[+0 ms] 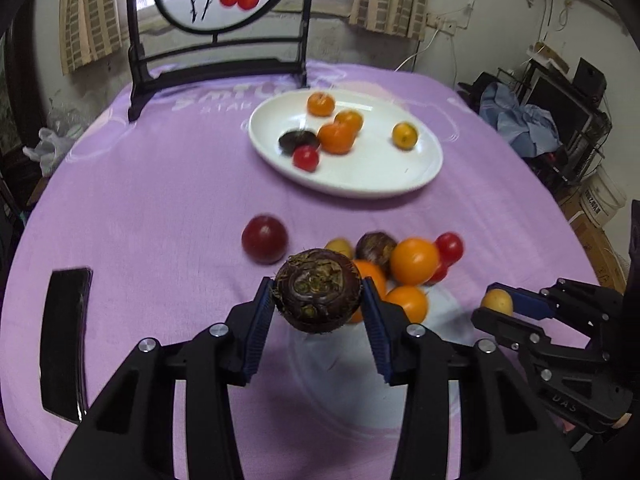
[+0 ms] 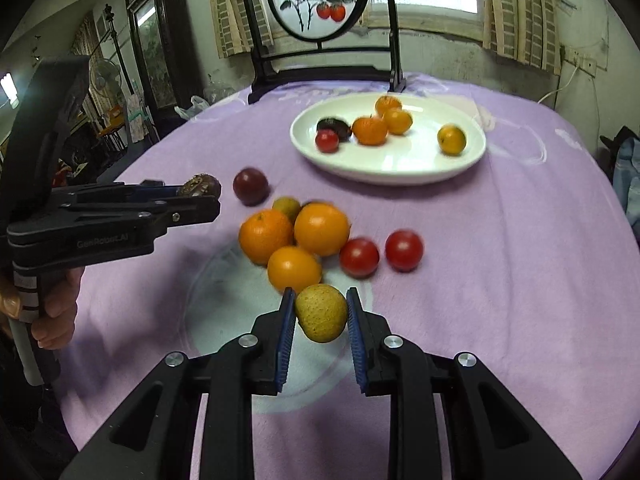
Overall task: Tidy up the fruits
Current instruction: 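Lower both fruits into the white plate and open both grippers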
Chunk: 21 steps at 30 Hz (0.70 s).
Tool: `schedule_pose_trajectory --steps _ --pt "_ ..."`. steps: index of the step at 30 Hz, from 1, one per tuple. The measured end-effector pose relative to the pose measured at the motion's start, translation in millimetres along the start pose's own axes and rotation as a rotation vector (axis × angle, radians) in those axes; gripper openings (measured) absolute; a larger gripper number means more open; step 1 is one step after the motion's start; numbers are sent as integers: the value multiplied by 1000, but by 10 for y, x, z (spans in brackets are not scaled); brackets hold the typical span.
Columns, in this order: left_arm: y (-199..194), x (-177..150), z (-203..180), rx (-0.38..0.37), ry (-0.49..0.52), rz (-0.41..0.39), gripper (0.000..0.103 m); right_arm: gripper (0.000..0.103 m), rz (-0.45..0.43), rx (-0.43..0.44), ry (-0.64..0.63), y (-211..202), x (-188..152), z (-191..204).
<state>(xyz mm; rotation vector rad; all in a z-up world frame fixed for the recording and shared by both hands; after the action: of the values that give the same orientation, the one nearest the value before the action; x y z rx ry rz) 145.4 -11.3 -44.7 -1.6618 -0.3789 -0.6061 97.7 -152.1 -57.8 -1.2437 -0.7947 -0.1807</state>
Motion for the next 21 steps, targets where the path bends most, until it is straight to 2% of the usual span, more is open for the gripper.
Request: schedule_pose_trajectory --steps 6,12,14,18,21 --pt "-68 450 -259 -13 34 -49 43 26 -97 -61 -47 -129 552 -199" --pt "371 890 -428 29 40 -43 43 26 -126 -129 -30 158 994 -562" --pt "613 969 -382 52 15 -13 43 26 -103 -134 1 331 1075 -705" --pt "974 1032 -304 49 -24 47 43 26 -56 -127 48 625 1130 -922" --pt "1150 1067 -285 62 -14 67 43 26 -16 -124 78 816 1127 -1015"
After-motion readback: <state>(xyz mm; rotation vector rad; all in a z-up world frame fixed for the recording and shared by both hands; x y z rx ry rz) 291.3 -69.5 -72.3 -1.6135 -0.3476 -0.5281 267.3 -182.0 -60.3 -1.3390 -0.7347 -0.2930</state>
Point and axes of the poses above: each gripper's, at about its wrist camera, not at the fingertips, and y roughly the way its jaws point, z to its left, x to its top, the point moved 9 cm from there along y, roughly the way its jaws point, and after that the axes turned 3 degrees about z, right-handed, at the moved point
